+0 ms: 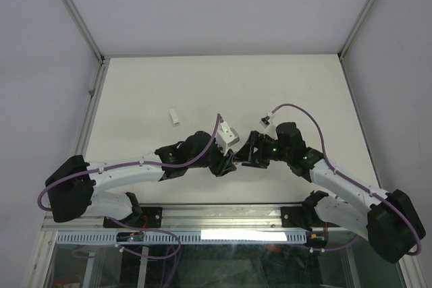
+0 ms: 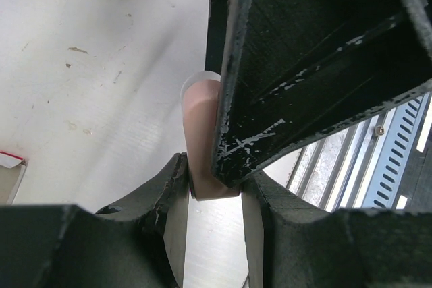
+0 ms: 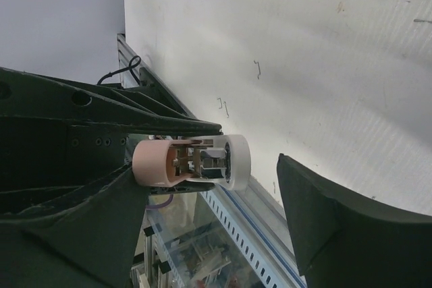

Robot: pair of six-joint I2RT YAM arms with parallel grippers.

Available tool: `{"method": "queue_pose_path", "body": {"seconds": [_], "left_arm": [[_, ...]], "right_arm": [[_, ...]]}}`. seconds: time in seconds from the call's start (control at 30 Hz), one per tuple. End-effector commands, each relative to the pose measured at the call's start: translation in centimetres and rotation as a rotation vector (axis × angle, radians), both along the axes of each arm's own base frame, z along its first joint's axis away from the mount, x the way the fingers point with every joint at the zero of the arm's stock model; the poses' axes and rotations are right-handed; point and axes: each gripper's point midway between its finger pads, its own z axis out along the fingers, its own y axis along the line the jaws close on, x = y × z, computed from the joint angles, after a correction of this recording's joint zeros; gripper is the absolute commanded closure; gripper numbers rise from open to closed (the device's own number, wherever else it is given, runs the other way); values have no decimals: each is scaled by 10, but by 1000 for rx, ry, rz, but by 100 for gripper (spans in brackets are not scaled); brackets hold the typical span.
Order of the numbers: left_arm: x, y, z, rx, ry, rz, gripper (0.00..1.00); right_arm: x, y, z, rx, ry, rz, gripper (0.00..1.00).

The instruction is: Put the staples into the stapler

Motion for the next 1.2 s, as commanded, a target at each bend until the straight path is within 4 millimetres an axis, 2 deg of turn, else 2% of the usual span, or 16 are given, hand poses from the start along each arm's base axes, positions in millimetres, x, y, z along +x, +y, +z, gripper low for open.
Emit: {"method": "queue_pose_path", "body": {"seconds": [0.0,0.13,0.3,0.33,0.47,0.6,0.63,0.73,0.83,0.87,0.93,1.0,1.1,1.17], "left_arm": [[-4,-13,33,-109,-70,-54,100],[-3,-13,35,-111,-80,-50,100],[-4,-12,36,-113,-82,-49,100],[-4,-12,36,-114,-82,-46,100],[-2,-11,36,-112,-84,-32,100],[0,-11,33,-106,-73,-12,79],[1,-11,32,-105,-72,-8,76],[0,-11,28,-98,-60,-9,76],[1,-13,28,-101,-58,-8,88],[1,-13,28,-101,-61,-6,93],[2,-12,29,-101,-66,0,100],[2,-11,28,-98,-69,-2,100],[0,-11,25,-93,-68,-14,100],[-1,-12,25,-92,-69,-20,100]], "right_arm": [[15,10,26,58,-63,-29,26],[14,11,32,83,-57,-38,49],[15,9,37,87,-70,-56,96],[15,9,37,88,-69,-59,100],[15,7,41,101,-81,-72,100],[15,6,47,113,-97,-82,100],[15,6,48,117,-97,-84,100],[15,6,52,130,-103,-85,100],[15,7,53,132,-106,-80,100],[14,7,54,133,-107,-79,94],[14,7,54,134,-109,-76,65],[14,7,54,133,-111,-76,39],[15,8,57,135,-116,-74,19],[16,8,57,132,-115,-72,17]]}}
